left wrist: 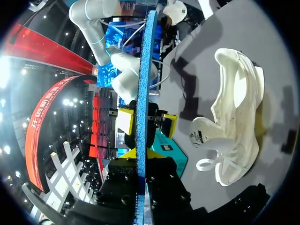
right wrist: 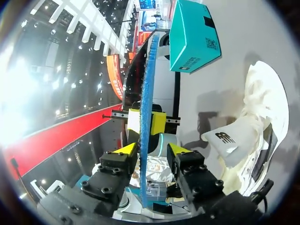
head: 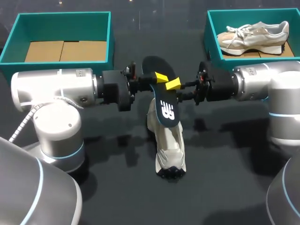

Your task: Take the shoe out of the shoebox, open the shoe tongue, remove and reinsert the insole, then place the shoe into the shoebox

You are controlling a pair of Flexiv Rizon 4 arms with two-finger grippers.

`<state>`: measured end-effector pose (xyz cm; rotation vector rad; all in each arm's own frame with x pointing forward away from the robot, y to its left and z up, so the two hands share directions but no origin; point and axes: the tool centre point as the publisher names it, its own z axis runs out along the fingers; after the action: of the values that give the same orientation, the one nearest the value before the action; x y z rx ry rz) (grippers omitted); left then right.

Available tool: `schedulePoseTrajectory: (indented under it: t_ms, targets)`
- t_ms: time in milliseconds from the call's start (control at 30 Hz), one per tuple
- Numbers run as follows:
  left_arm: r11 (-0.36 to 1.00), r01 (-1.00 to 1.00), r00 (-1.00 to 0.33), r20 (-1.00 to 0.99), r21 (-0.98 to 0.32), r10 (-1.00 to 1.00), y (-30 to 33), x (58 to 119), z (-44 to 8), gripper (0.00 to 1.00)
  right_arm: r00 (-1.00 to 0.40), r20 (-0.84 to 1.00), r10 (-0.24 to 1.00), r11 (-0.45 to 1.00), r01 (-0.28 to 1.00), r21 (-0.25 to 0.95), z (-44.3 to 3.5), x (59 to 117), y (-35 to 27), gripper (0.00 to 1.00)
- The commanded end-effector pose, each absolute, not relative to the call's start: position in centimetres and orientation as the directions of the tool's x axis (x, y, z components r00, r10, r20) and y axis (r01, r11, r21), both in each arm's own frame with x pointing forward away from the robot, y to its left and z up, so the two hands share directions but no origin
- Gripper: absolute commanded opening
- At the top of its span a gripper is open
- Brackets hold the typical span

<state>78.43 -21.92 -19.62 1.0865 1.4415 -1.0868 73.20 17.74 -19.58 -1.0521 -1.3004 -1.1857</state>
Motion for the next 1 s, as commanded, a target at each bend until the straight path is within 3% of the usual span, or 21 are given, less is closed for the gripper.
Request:
schedulePoseTrajectory:
  t_ms: [33, 400, 533, 633, 667, 1000]
  targets:
    - [0.19, 0.978, -0.105, -0.988, -0.082, 0.113, -20.5, 77.9, -19.3, 0.0, -0.114, 0.991, -0.073, 0.244, 0.961, 0.129, -19.0, 72.4, 14.5, 1.0]
    - [0.212, 0.974, -0.117, -0.977, -0.078, 0.177, -19.5, 76.4, -19.5, 0.0, -0.114, 0.991, -0.073, 0.244, 0.961, 0.129, -19.0, 72.4, 14.5, 1.0]
    - [0.22, 0.971, -0.142, -0.969, -0.097, 0.201, -19.4, 76.2, -19.5, 0.0, -0.312, 0.948, -0.062, 0.321, 0.893, 0.315, -19.4, 71.9, 13.2, 1.0]
    - [0.133, 0.973, -0.217, -0.945, -0.189, 0.244, -19.2, 75.7, -19.6, 0.0, -0.478, 0.878, -0.023, 0.385, 0.807, 0.449, -20.2, 71.2, 11.9, 1.0]
    - [0.122, 0.97, -0.238, -0.932, -0.211, 0.274, -19.1, 75.5, -19.6, 0.0, -0.478, 0.878, 0.035, 0.44, 0.796, 0.416, -20.7, 71.0, 11.7, 1.0]
    - [0.123, 0.974, -0.219, -0.927, -0.19, 0.303, -19.0, 75.5, -19.5, 0.0, -0.478, 0.878, 0.035, 0.44, 0.796, 0.416, -20.7, 71.0, 11.7, 1.0]
